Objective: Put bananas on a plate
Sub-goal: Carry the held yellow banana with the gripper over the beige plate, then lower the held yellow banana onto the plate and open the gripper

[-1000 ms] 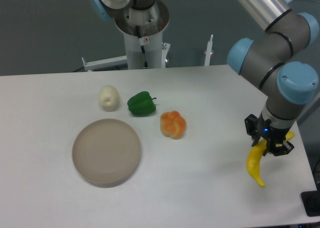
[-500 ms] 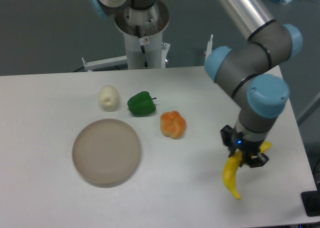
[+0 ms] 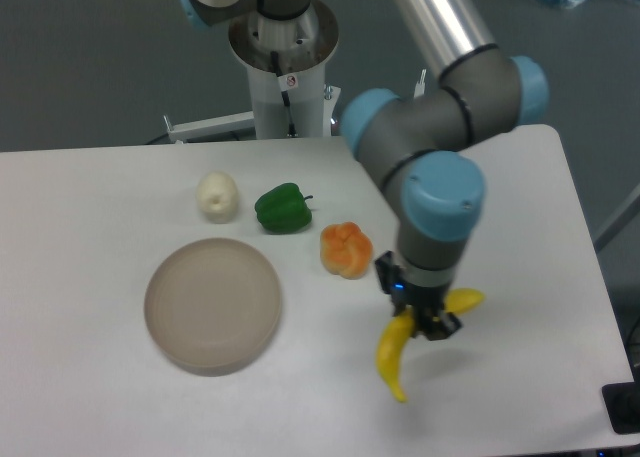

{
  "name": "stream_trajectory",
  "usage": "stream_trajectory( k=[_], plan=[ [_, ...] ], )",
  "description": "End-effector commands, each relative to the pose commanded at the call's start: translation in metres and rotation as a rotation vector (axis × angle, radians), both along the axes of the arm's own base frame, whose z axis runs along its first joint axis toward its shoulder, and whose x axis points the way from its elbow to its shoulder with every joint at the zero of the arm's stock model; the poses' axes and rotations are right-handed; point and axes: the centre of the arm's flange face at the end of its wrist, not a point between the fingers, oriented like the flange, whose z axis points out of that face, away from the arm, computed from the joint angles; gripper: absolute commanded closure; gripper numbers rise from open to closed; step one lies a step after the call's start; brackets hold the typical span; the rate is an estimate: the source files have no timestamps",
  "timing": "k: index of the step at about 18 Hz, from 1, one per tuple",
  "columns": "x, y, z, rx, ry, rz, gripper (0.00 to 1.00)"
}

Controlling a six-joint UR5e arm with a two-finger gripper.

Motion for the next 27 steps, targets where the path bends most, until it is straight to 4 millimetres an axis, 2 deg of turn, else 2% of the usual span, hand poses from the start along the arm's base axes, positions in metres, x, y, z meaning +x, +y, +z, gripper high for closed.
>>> stream_trajectory(
  k=[4,8,9,11,16,18,19,20,21,23,27],
  plan=[
    [0.059,0.012,-0.013,-0.024,-0.012,-0.042,0.7],
    [0.121,0.005,-0.031,-0.073,-0.037,-0.111,0.7],
    [0.142,0.004,-0.038,-0.087,-0.048,-0.112,0.7],
    [0.166,0.001,-0.041,-0.096,-0.055,-0.107,0.7],
    [0.199,-0.019,-0.066,-0.146,-0.075,-0.12,0.69],
    [0.203,-0.021,-0.07,-0.132,-0.071,-0.099,0.69],
    [0.228,-0.005,-0.141,-0.123,-0.058,-0.085,0.42],
    [0.228,-0.005,-0.142,-0.121,-0.058,-0.085,0.31],
    [0.228,-0.004,-0.141,-0.12,-0.057,-0.085,0.09],
    [0.228,-0.004,-0.14,-0.118,-0.057,-0.085,0.01],
    [0.228,-0.002,-0.135,-0.108,-0.053,-0.084,0.0]
  ],
)
